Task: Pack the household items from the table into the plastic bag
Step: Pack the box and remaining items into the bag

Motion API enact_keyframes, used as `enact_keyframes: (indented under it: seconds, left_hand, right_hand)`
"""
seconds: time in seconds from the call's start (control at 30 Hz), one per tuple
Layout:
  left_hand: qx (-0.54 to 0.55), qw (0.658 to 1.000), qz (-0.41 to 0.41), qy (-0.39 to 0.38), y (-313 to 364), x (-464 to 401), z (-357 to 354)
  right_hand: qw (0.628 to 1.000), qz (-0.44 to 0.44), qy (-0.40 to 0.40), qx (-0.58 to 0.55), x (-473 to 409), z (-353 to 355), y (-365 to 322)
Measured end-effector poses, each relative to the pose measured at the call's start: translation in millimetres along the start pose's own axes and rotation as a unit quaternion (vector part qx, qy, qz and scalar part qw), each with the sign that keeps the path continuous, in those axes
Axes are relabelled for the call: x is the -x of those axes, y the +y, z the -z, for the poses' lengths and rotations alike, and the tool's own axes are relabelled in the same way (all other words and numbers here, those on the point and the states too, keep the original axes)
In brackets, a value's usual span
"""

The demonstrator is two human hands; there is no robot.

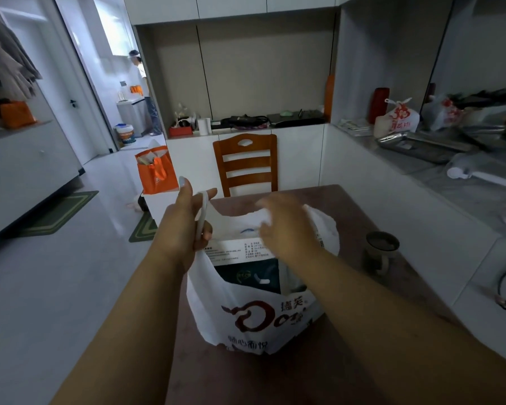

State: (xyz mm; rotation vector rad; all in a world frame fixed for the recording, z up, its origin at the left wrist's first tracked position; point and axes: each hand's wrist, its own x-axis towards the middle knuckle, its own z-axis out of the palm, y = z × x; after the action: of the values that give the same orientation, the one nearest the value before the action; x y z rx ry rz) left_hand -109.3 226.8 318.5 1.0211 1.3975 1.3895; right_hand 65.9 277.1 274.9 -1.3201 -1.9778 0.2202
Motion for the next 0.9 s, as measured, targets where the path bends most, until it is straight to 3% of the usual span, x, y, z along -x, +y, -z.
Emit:
enact_keyframes:
  seconds: [0.03,0.07,0.1,0.2,0.27,0.33,0.4,0.47,0.67,0.8,0.9]
  left_hand:
    - [0.002,1.0,0.001,0.009,0,-2,0]
    - [0.002,1.0,0.003,0.019,0,-4,0]
    - [-0.003,1.0,0.004,0.027,0,-5,-1]
    - [-0.028,0.998,0.008,0.047,-1,-11,-5]
    - [-0.04,0.998,0.012,0.049,-1,-16,-8]
    - [-0.04,0.998,0.021,0.043,2,-20,-12]
    - [-0.028,0.998,0.023,0.044,14,-27,-17]
    - [-0.005,0.998,0.009,0.056,37,-37,-19]
    - [0.106,0.992,-0.065,0.028,102,-58,-11]
    - [0.015,0.999,0.008,0.039,71,-68,-21]
    - [-0.059,0.993,0.088,0.054,24,-71,-28]
  right_hand:
    - [0.986,-0.011,0.136,0.092,-2,8,8]
    - [0.961,-0.043,0.215,0.168,-5,15,17]
    - [0.949,-0.097,0.219,0.207,-10,23,25]
    - [0.937,-0.276,0.027,0.215,-27,33,44]
    - [0.936,-0.317,-0.072,0.135,-35,32,49]
    - [0.951,-0.288,-0.076,-0.077,-44,30,49]
    - [0.921,-0.259,-0.023,-0.289,-58,43,41]
    - [0.903,-0.214,0.027,-0.371,-78,68,27]
    - [0.893,-0.116,0.061,-0.43,-115,120,11]
    - [0.935,-0.181,-0.065,-0.297,-104,96,23]
    - [0.932,-0.22,-0.147,-0.248,-86,66,38]
